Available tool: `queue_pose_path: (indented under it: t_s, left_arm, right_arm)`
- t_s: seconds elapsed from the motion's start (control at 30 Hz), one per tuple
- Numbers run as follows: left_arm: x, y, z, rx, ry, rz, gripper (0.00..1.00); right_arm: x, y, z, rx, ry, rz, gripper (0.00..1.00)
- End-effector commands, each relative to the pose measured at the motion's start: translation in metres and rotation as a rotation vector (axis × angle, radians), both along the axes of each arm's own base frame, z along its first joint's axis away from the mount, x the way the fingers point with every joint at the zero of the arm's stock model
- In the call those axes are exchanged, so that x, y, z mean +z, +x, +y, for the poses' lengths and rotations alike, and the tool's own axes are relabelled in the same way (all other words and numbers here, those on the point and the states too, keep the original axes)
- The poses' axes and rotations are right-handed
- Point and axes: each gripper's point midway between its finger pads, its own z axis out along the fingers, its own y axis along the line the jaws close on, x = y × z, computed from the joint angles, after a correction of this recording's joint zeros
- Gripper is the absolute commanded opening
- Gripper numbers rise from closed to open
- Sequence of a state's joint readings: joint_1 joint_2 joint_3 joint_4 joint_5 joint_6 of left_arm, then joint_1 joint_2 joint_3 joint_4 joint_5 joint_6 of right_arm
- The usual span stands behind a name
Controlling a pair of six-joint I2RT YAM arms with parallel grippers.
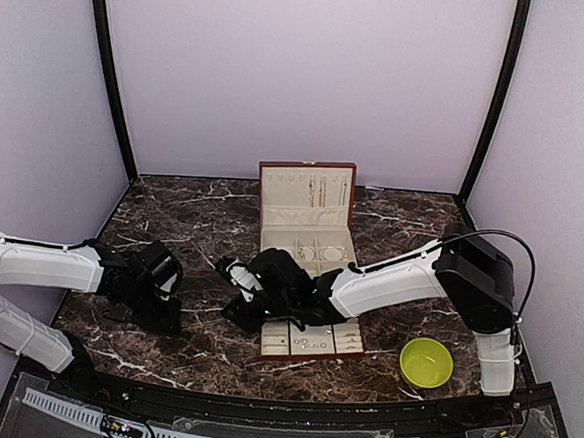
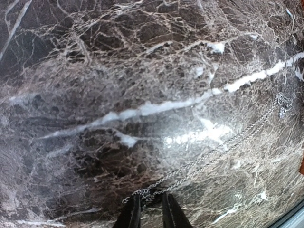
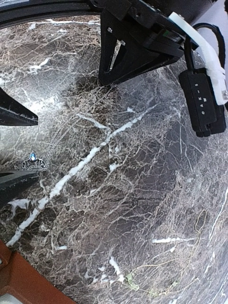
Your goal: Organize the mixed jewelry
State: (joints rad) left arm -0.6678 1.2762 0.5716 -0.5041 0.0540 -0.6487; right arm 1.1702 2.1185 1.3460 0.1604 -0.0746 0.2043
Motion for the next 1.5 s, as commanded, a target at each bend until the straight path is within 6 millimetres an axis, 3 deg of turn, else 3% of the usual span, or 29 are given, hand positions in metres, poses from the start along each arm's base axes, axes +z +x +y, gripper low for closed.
queue_pose_path:
  t_s: [0.0, 0.37, 0.5, 0.83, 1.2, 1.47]
  left_arm:
    - [-0.012, -0.014, 0.023, -0.001, 0.141, 0.041, 0.18]
    - [-0.020, -0.017, 0.022, -0.066, 0.224, 0.052, 0.01]
    - [-0.015, -0.010, 0.018, -0.082, 0.229, 0.006, 0.00]
    - [0.028, 0.026, 0.007, -0.122, 0.201, -0.236, 0.00]
    - [0.049, 0.029, 0.000, -0.123, 0.122, -0.319, 0.00]
    - [0.076, 0.035, -0.019, -0.155, 0.012, -0.387, 0.00]
  right_arm:
    - [0.030, 0.006, 0.002, -0.017, 0.088, -0.018, 0.34]
    - [0.037, 0.010, -0.005, -0.043, 0.116, -0.021, 0.34]
    - [0.040, 0.015, -0.010, -0.068, 0.129, -0.021, 0.33]
    - [0.053, 0.029, -0.021, -0.097, 0.181, 0.020, 0.34]
    - [0.052, 0.019, -0.007, -0.005, 0.200, 0.044, 0.34]
    - [0.058, 0.005, 0.011, 0.124, 0.239, 0.056, 0.34]
